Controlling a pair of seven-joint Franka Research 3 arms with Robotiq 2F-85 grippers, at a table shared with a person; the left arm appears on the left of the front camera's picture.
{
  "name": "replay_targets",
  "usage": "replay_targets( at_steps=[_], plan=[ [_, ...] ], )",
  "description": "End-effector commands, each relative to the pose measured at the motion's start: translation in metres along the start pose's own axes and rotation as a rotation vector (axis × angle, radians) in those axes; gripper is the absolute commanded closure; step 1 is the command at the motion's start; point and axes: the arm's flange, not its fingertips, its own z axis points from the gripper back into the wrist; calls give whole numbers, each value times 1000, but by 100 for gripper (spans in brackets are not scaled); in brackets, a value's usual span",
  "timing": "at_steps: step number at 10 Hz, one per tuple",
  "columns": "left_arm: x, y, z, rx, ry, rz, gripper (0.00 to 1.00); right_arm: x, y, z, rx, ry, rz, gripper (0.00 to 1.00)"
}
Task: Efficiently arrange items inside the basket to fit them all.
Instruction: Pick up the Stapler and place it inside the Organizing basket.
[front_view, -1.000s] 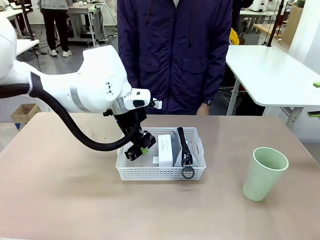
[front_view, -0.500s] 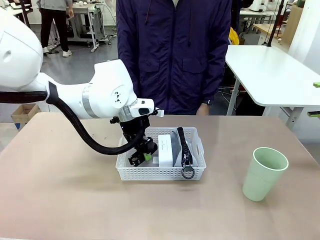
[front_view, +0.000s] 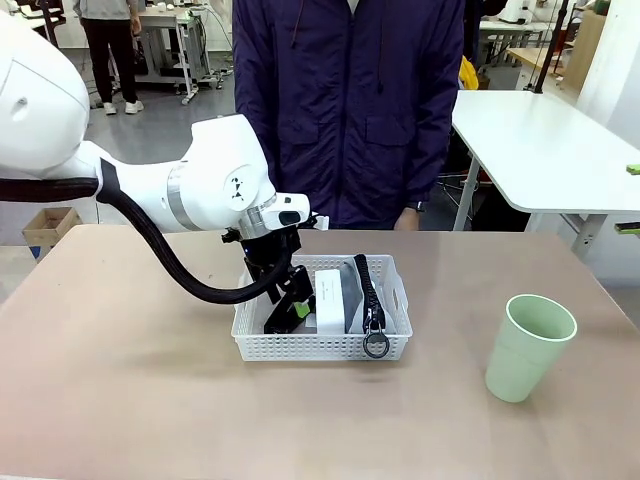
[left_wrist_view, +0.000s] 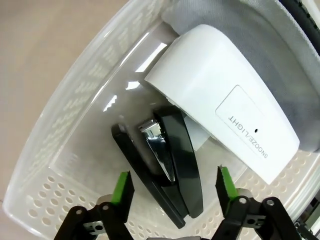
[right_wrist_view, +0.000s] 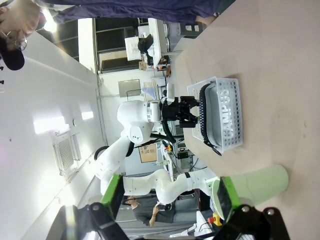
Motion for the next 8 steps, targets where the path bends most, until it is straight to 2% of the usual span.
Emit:
replay_targets(
  at_steps=[1, 5, 7, 8],
  plan=[
    [2, -2, 4, 8, 19, 11, 0, -2, 3, 0, -19, -2, -13, 0],
    [-2, -9, 14, -8, 7, -21, 0, -2, 3, 0, -19, -2, -13, 0],
    [-25, -31, 51, -20, -26, -91, 0, -2, 3, 0, -19, -2, -13, 0],
    [-50, -44, 83, -22, -43, -119, 0, -2, 3, 0, -19, -2, -13, 0]
  ],
)
